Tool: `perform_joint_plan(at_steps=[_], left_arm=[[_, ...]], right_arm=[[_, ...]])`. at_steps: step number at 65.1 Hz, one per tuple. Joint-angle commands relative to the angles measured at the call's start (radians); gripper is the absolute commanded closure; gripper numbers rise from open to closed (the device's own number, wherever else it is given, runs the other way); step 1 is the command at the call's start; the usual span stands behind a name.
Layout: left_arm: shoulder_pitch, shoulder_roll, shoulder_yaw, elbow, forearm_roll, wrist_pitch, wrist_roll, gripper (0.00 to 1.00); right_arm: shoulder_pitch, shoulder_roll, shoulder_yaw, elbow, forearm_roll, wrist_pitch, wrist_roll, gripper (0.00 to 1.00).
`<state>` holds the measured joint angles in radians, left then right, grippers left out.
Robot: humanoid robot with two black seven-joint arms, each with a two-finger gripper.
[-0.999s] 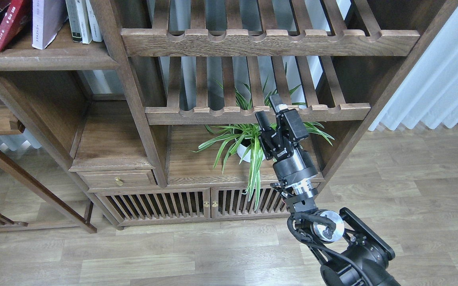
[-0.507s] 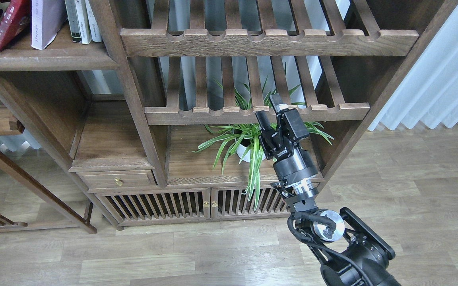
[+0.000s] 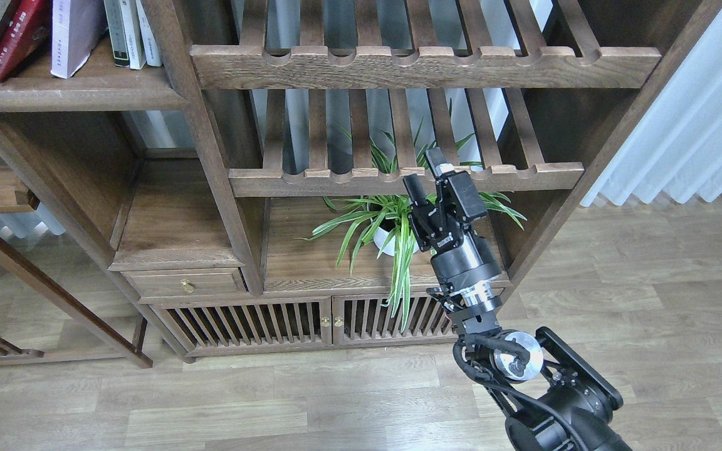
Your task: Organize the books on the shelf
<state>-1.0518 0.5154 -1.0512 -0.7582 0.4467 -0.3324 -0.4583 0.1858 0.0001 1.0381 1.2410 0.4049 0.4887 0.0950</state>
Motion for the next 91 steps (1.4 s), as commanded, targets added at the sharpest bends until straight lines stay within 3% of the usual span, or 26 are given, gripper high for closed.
perform_joint_plan(at_steps=[1,14,20,31,49,54,63,69,91], left_arm=[[0.044,0.0,-0.001,-0.088,-0.108,-0.037,0.013,0.39],[0.137,0.002,-0.044,-0.233,-0.16,-0.126,0.007,0.31],[0.199,-0.029,-0.075,-0.294,-0.167,-0.156,0.001,0.17],[0.265,-0.061,-0.11,-0.388,-0.172,-0.156,0.0,0.16],[0.628,-0.261,-0.135,-0.544,-0.214,-0.156,0.026,0.15],[0.69,-0.331,-0.127,-0.566,-0.214,-0.156,0.059,0.15],[0.716,-0.448,-0.115,-0.567,-0.214,-0.156,0.151,0.16],[0.725,-0.515,-0.075,-0.566,-0.214,-0.156,0.182,0.16],[0.727,-0.515,0.045,-0.538,-0.209,-0.156,0.193,0.15]], right_arm=[[0.006,0.0,0.005,0.0,0.0,0.0,0.0,0.2],[0.014,0.0,0.008,0.0,0.0,0.0,0.0,0.2],[0.018,0.0,0.01,0.0,0.0,0.0,0.0,0.2],[0.035,0.0,0.008,0.0,0.0,0.0,0.0,0.2],[0.075,0.0,0.0,0.003,0.002,0.0,-0.001,0.2],[0.076,0.0,-0.001,0.008,0.003,0.0,-0.001,0.19],[0.078,0.0,-0.004,0.009,0.003,0.0,-0.001,0.17],[0.078,0.0,-0.006,0.011,0.002,0.0,-0.001,0.17],[0.067,0.0,-0.043,0.026,0.002,0.0,-0.003,0.15]])
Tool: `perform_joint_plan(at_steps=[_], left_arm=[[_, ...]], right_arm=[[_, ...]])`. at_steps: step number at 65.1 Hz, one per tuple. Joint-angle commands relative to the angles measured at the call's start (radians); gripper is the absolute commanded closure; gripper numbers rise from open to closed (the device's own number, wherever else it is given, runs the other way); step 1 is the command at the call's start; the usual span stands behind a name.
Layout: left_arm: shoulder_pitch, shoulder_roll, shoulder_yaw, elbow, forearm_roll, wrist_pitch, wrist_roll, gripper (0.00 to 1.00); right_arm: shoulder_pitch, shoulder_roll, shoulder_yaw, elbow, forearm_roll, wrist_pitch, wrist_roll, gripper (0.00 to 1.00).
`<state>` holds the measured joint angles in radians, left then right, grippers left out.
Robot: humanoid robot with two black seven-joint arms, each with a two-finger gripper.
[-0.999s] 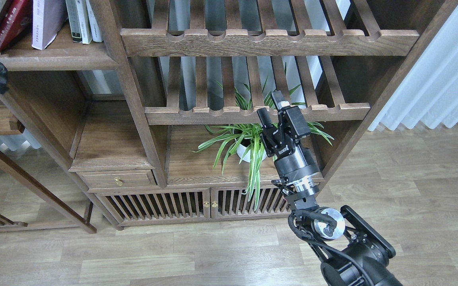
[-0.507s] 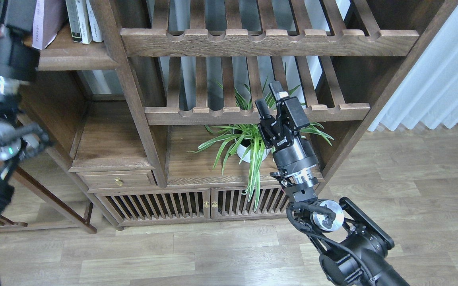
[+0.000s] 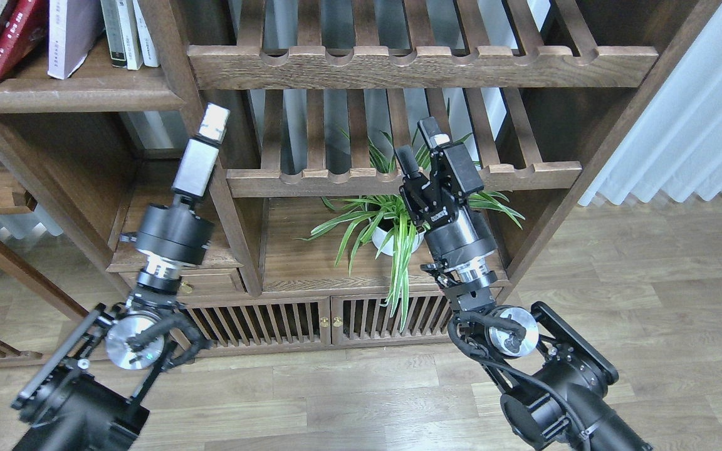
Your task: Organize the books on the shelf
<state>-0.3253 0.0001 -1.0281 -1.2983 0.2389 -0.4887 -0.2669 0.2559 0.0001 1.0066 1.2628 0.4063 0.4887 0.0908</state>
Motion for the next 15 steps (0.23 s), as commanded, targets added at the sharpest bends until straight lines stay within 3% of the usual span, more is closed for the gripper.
perform_joint_plan(at_steps=[1,15], left_arm=[[0.0,0.0,0.023,0.002,-0.001,0.0,0.001,0.15],[0.009,0.0,0.063,-0.003,0.0,0.0,0.009,0.15]], right_arm=[[-0.003,0.0,-0.011,0.004,0.0,0.0,0.001,0.15],[-0.004,0.0,-0.04,0.01,-0.006,0.0,0.001,0.16]])
